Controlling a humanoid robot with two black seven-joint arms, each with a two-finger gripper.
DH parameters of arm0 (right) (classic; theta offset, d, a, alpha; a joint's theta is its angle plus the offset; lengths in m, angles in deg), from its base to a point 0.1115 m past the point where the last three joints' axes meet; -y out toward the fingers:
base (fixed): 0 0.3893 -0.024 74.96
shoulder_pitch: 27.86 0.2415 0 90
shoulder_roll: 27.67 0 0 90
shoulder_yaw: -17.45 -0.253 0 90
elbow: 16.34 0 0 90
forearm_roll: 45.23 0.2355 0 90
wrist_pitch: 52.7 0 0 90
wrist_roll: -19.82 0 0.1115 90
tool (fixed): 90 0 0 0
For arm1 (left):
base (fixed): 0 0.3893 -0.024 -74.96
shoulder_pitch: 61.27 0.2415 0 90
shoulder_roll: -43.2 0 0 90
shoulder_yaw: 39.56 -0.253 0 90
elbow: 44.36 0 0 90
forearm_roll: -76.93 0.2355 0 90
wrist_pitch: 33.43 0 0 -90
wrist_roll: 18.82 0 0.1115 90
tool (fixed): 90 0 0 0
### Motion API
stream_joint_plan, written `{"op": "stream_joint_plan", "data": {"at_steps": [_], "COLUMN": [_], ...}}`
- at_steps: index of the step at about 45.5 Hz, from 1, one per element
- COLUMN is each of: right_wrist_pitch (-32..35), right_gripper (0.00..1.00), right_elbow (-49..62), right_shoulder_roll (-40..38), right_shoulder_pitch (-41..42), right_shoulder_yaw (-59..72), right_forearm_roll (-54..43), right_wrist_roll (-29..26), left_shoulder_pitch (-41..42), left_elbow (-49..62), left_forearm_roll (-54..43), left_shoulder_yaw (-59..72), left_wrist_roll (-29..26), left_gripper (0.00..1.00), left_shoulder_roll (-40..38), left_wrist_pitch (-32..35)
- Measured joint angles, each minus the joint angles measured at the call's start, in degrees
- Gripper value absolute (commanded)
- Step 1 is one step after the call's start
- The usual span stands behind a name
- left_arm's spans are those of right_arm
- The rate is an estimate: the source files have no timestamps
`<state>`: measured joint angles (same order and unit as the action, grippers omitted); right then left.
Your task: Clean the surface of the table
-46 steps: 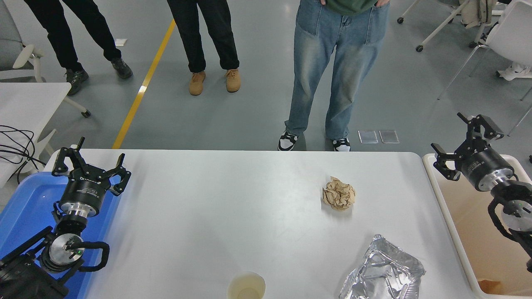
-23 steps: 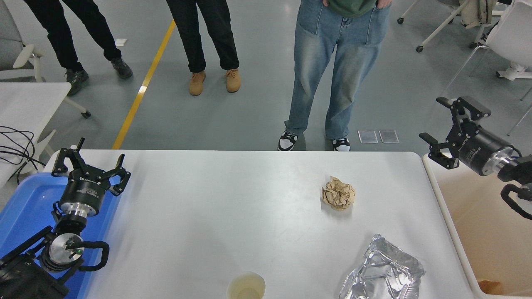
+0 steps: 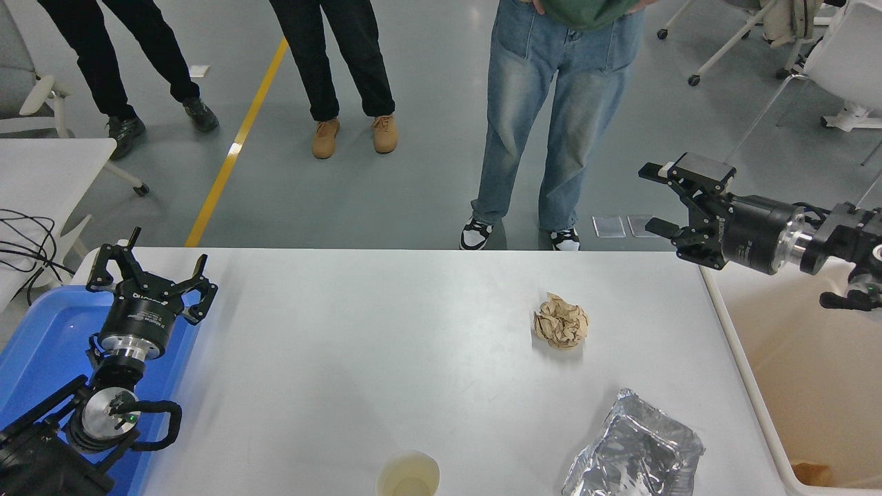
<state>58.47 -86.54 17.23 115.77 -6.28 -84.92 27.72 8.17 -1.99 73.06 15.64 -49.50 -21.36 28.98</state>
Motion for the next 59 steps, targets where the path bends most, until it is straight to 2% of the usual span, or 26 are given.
{"op": "stream_joint_plan", "data": {"at_steps": [12,26,45,59], "right_wrist_pitch": [0.5,0.7,0.9,3.6], "right_gripper": [1.00,1.00,1.00,1.00], "right_elbow": [-2.1,-2.6,1.4,3.3], "right_shoulder_roll": [5.5,19.3,37.7,43.3], "right_shoulder_pitch": [16.7,30.8,34.1,32.9], "right_shoulder_yaw": [18.2,32.6,42.4,46.1], "right_forearm_roll": [-3.5,-5.3,-11.3,-14.0], "right_wrist_roll": [-1.9,-5.4,-6.5,-7.3], "left_shoulder_pitch": [0.0,0.0,0.0,0.0], "left_elbow": [0.0,0.0,0.0,0.0], "left_forearm_roll": [0.0,0.0,0.0,0.0], "left_shoulder_yaw": [0.0,0.0,0.0,0.0], "left_wrist_roll": [0.0,0.0,0.0,0.0], "left_gripper": [0.99,0.99,0.99,0.99], "left_shoulder_roll": [0.0,0.0,0.0,0.0], "left_wrist_pitch": [0.0,0.0,0.0,0.0]}}
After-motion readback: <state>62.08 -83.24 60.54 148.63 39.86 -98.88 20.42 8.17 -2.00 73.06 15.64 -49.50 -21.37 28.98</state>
